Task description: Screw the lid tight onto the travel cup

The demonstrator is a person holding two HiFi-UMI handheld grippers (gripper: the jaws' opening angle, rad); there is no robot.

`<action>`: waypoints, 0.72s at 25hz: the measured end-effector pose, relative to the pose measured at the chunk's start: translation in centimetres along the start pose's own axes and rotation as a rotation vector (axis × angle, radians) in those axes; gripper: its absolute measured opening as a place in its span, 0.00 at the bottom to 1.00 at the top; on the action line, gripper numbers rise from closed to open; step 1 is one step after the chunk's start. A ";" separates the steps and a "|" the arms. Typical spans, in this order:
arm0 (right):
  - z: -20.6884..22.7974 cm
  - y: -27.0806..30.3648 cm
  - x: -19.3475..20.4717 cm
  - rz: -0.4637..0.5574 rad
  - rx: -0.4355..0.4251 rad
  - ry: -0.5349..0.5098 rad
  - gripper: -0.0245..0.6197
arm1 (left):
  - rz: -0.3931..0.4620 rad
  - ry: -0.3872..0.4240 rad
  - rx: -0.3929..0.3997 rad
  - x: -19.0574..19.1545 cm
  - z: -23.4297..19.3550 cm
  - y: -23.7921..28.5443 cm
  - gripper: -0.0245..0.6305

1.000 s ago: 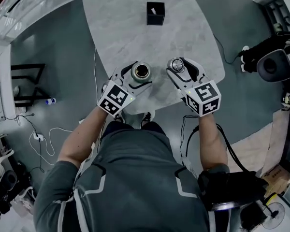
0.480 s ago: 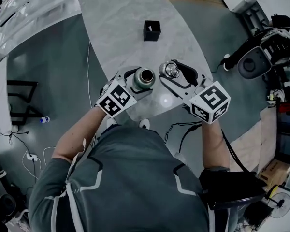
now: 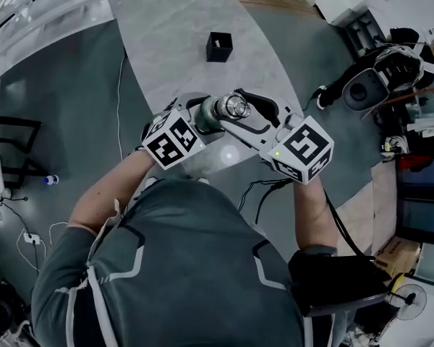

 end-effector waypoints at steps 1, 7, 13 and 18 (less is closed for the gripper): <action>-0.2 0.1 0.0 -0.006 -0.003 -0.001 0.46 | 0.006 0.003 0.006 0.0 0.2 -0.2 0.61; -1.2 0.3 0.2 -0.031 -0.049 0.006 0.46 | 0.015 0.009 0.025 -0.4 1.3 -1.0 0.61; -1.9 0.3 0.0 -0.037 -0.056 0.008 0.46 | 0.023 0.027 -0.014 -1.0 2.0 -1.8 0.61; -2.2 0.4 0.5 -0.006 0.013 0.123 0.46 | 0.011 0.004 -0.086 -1.0 2.2 -1.9 0.61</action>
Point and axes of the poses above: the fingertips, and each gripper's own axes: y forward along the fingers, z to its right, x out of its underside, the point moved 9 cm from there along -y, backward along the fingers, and after that the axes turned 5 degrees about -z, right-handed, at the moved point
